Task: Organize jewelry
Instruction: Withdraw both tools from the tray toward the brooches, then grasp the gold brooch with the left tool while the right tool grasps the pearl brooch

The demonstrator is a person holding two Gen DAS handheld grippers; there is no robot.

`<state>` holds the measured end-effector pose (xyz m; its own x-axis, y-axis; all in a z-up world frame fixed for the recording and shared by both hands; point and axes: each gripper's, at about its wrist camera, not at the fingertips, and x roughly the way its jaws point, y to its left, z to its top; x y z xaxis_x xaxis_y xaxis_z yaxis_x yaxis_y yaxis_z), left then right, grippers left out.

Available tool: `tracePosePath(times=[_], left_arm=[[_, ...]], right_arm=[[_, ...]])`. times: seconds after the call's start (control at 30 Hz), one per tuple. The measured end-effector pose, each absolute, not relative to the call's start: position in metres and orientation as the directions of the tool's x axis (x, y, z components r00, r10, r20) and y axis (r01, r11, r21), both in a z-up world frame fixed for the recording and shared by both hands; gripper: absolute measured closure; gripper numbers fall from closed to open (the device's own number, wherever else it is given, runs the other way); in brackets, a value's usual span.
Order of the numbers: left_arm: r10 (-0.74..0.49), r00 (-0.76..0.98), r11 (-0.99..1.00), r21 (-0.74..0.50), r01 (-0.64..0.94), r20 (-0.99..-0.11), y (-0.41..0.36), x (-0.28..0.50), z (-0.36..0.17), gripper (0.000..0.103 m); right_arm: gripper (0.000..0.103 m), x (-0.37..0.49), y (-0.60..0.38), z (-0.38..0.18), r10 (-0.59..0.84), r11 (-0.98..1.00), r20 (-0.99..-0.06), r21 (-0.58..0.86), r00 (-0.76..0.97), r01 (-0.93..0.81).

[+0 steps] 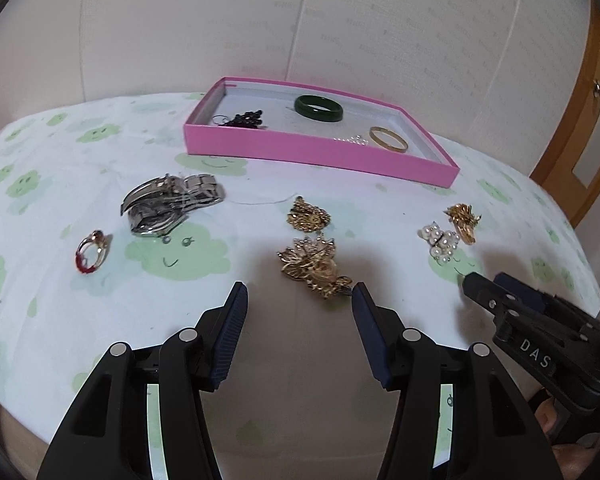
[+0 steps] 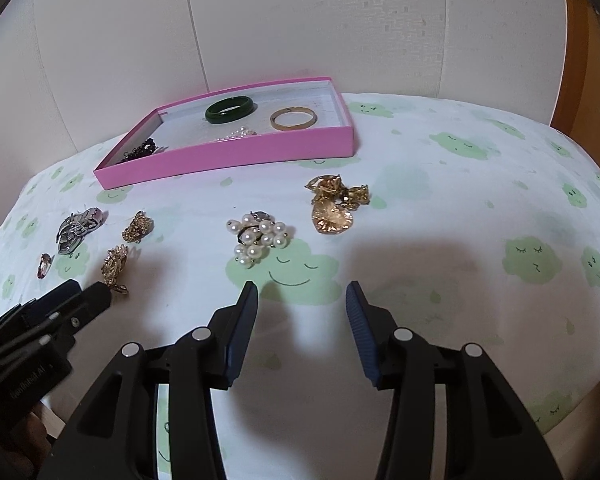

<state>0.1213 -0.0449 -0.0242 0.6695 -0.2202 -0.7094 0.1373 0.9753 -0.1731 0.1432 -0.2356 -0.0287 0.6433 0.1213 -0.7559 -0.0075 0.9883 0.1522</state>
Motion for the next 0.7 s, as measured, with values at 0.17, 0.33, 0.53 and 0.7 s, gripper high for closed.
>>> tracePosePath(times=[0.17, 0.33, 0.53, 0.7], left_arm=[[-0.222, 0.668, 0.975, -0.175, 0.138, -0.710, -0.047, 0.127, -0.025, 0.049], [-0.233, 0.664, 0.972, -0.193, 0.134, -0.710, -0.047, 0.134, -0.024, 0.049], [-0.229, 0.662, 0.973, -0.188, 0.134, -0.713, -0.049, 0.143, -0.023, 0.052], [-0.234, 0.658, 0.972, -0.191, 0.138, -0.715, -0.047, 0.148, -0.022, 0.059]], right_arm=[[0.058, 0.147, -0.231, -0.028, 0.129, 0.988, -0.755, 0.151, 0.643, -0.022], [0.058, 0.153, -0.227, -0.026, 0.138, 0.988, -0.753, 0.155, 0.644, -0.031], [0.058, 0.163, -0.218, -0.023, 0.146, 0.988, -0.750, 0.146, 0.645, -0.054], [0.059, 0.174, -0.215, -0.025, 0.146, 0.988, -0.758, 0.145, 0.636, -0.054]])
